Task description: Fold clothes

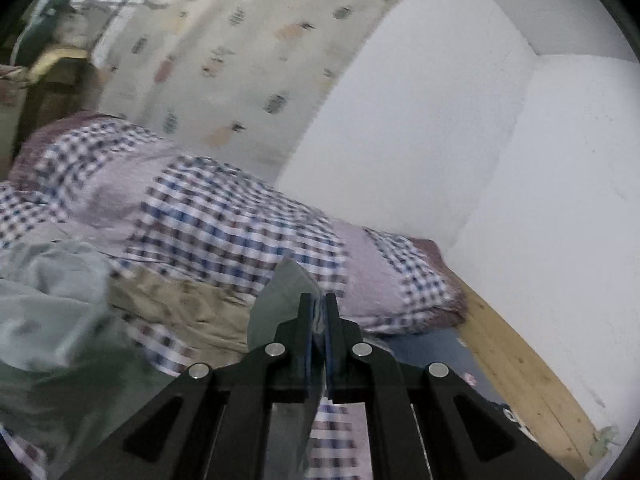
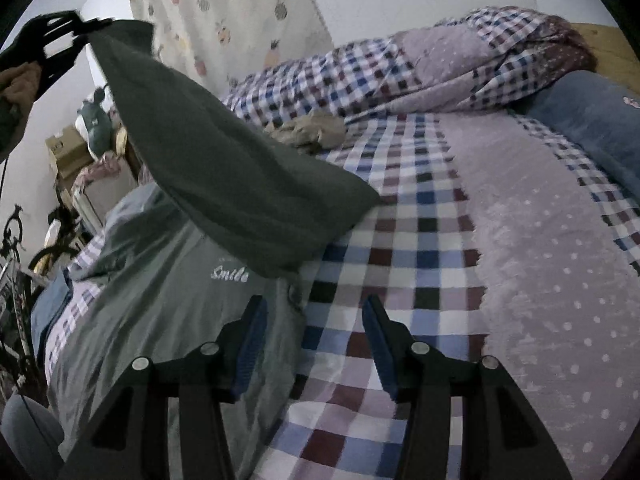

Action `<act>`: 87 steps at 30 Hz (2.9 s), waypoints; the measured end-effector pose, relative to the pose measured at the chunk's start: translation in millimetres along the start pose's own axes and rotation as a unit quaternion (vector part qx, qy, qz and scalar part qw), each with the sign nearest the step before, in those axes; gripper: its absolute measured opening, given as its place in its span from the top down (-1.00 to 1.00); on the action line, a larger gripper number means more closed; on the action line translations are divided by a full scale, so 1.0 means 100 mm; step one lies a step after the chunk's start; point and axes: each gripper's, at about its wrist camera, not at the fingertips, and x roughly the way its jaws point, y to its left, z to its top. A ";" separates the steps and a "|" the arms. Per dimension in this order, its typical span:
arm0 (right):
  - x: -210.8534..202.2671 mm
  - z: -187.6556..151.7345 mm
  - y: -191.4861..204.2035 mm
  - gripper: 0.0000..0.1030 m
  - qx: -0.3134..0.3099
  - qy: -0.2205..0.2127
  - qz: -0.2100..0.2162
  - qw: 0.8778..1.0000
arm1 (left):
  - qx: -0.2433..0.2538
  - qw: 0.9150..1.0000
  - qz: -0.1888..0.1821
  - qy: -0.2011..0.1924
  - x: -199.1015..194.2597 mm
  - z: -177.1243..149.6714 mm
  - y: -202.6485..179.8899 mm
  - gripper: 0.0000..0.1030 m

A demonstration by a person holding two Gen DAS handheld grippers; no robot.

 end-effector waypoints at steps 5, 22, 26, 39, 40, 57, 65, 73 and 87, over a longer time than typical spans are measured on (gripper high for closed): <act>0.28 -0.09 0.12 -0.03 -0.025 0.045 -0.008 0.999 | -0.026 0.997 0.058 0.035 0.06 -0.24 0.78 0.94; 0.97 0.07 0.17 0.91 -0.030 0.075 -0.061 0.995 | -0.039 0.998 0.025 0.051 -0.05 -0.40 0.96 0.94; 0.87 0.08 -0.02 1.00 0.025 0.053 -0.106 0.993 | -0.052 0.995 0.077 0.026 -0.23 -0.55 1.23 0.94; 0.65 0.07 -0.73 0.61 0.173 0.048 -0.105 0.978 | -0.129 0.977 0.141 0.093 -0.54 -1.58 2.45 0.94; 0.64 0.07 -0.73 0.51 0.177 0.047 -0.100 0.978 | -0.132 0.977 0.139 0.094 -0.55 -1.63 2.51 0.94; 1.62 1.52 -0.45 0.15 0.066 0.080 0.002 0.995 | -0.137 0.973 0.122 0.139 -0.48 -2.01 2.94 0.94; 2.37 1.63 -0.62 0.15 0.012 0.162 -0.027 0.986 | -0.128 0.970 0.135 0.156 -0.38 -2.02 2.95 0.94; 2.65 1.63 -0.38 0.35 -0.083 0.187 -0.035 0.978 | -0.135 0.969 0.138 0.156 -0.30 -1.96 3.00 0.94; 2.49 1.77 -0.09 0.93 -0.176 0.173 -0.203 0.947 | -0.104 0.977 0.135 0.128 -0.28 -1.81 2.91 0.94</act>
